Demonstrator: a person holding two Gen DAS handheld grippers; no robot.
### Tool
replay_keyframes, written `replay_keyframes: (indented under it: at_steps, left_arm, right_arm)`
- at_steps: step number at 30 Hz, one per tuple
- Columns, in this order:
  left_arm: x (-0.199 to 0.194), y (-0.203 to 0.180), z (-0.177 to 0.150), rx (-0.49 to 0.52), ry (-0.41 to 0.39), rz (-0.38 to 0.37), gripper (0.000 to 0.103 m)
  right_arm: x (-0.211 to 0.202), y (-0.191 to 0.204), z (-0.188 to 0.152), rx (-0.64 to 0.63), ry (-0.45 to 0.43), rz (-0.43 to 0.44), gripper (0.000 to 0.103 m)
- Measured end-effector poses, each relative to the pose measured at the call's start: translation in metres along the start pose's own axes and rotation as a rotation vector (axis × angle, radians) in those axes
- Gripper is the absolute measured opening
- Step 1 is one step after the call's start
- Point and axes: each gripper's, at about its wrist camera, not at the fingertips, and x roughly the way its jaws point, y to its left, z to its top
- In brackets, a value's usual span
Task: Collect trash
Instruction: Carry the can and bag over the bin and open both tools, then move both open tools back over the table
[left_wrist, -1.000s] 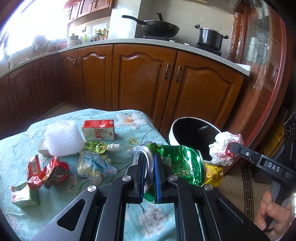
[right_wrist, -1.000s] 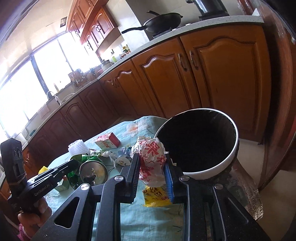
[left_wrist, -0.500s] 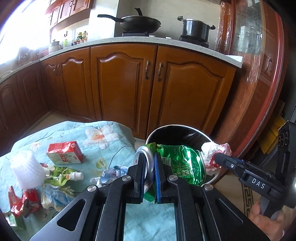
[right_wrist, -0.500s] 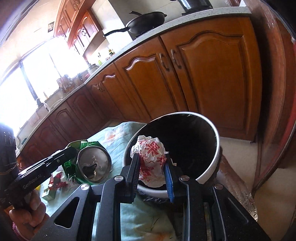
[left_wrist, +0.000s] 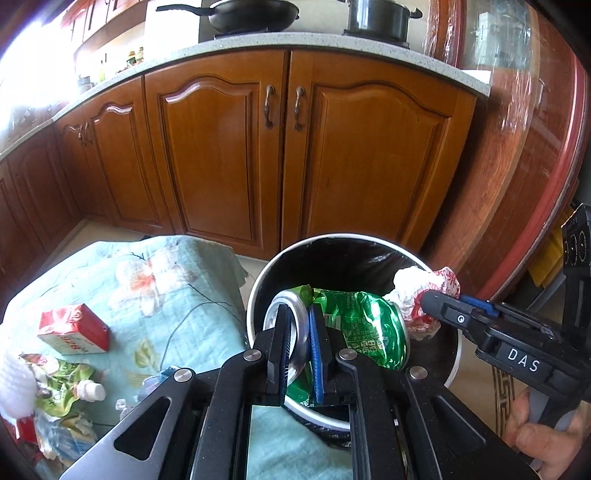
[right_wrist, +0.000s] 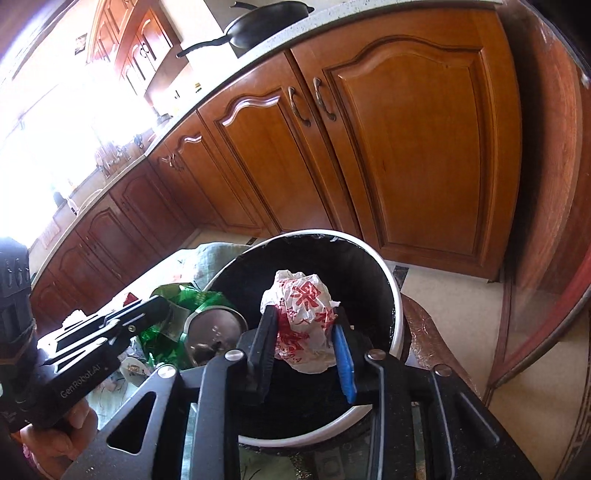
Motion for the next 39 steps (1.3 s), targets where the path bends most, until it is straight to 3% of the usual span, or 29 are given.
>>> replay_keyframes:
  at_steps: [4,10,13,24,39]
  left_arm:
    - [0.011,0.000,0.004,-0.014,0.011,0.005,0.023]
    - [0.007,0.003,0.004,-0.026,-0.015,0.010,0.026]
    - [0.000,0.007,0.000,-0.044,-0.030,0.007,0.031]
    - [-0.051,0.021,-0.039,-0.091,-0.086,0.029,0.064]
    - [-0.109,0.043,-0.093,-0.180,-0.128,0.078,0.074]
  right_arm:
    - [0.000,-0.007,0.000,0.017,-0.001,0.009,0.050]
    - [-0.014,-0.011,-0.004,0.032,-0.024,0.008,0.050]
    - [-0.021,-0.009,-0.007,0.034,-0.036,0.009,0.057]
    - [-0.059,0.007,-0.025,0.028,-0.098,0.022,0.095]
    - [-0.095,0.002,-0.070,0.052,-0.112,-0.028,0.098]
